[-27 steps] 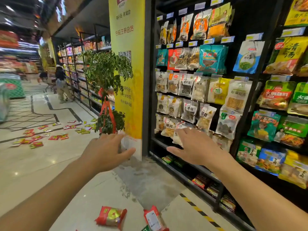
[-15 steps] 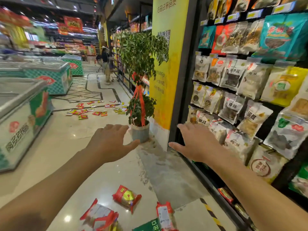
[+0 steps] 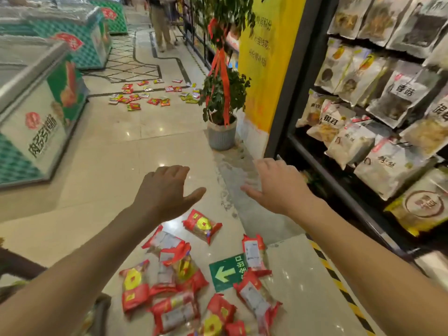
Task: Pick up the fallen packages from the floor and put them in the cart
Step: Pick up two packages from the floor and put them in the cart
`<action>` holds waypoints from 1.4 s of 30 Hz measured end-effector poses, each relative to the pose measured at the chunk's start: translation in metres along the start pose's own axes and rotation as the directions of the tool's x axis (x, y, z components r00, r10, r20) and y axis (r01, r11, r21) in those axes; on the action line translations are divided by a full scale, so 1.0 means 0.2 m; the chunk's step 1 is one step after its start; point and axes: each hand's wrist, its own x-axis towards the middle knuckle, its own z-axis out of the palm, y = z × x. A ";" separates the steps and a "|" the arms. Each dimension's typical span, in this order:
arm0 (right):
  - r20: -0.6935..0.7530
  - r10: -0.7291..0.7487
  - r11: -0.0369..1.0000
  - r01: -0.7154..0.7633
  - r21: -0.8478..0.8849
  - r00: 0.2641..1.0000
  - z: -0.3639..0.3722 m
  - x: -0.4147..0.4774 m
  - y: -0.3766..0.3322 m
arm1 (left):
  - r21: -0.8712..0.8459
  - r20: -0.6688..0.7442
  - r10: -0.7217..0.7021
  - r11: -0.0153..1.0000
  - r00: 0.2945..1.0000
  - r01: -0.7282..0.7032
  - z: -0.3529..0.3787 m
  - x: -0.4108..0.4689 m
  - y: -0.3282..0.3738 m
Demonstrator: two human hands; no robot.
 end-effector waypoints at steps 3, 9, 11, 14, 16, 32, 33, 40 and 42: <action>0.038 0.019 0.999 -0.020 0.037 0.999 0.23 0.12 -0.03 | -0.039 0.059 0.012 0.999 0.998 -0.010 0.21 0.14 -0.05; 0.145 0.085 0.989 -0.101 0.110 0.986 0.83 0.24 -0.02 | -0.065 0.159 0.034 0.998 0.987 -0.024 0.72 0.39 -0.05; 0.218 0.088 0.984 -0.119 0.131 0.972 1.08 0.25 0.01 | -0.082 0.211 0.033 0.997 0.977 -0.016 0.95 0.44 -0.03; 0.297 0.096 0.975 -0.149 0.162 0.950 1.49 0.24 0.07 | -0.106 0.278 0.030 0.994 0.960 0.000 1.31 0.48 0.03; 0.356 0.098 0.969 -0.171 0.178 0.929 1.76 0.21 0.11 | -0.112 0.336 0.019 0.993 0.942 0.020 1.58 0.49 0.07; 0.638 -0.033 0.967 -0.136 0.214 0.769 3.70 -0.07 0.18 | -0.133 0.621 -0.047 0.977 0.783 0.164 3.71 0.43 0.23; 0.651 -0.053 0.970 -0.116 0.213 0.757 3.80 -0.09 0.17 | -0.125 0.630 -0.056 0.977 0.774 0.172 3.81 0.42 0.22; 0.715 -0.212 0.963 0.020 0.267 0.666 4.34 -0.18 0.16 | -0.102 0.700 -0.103 0.965 0.706 0.243 4.37 0.35 0.17; 0.742 -0.246 0.963 0.071 0.259 0.624 4.47 -0.19 0.16 | -0.105 0.705 -0.120 0.957 0.699 0.270 4.48 0.34 0.14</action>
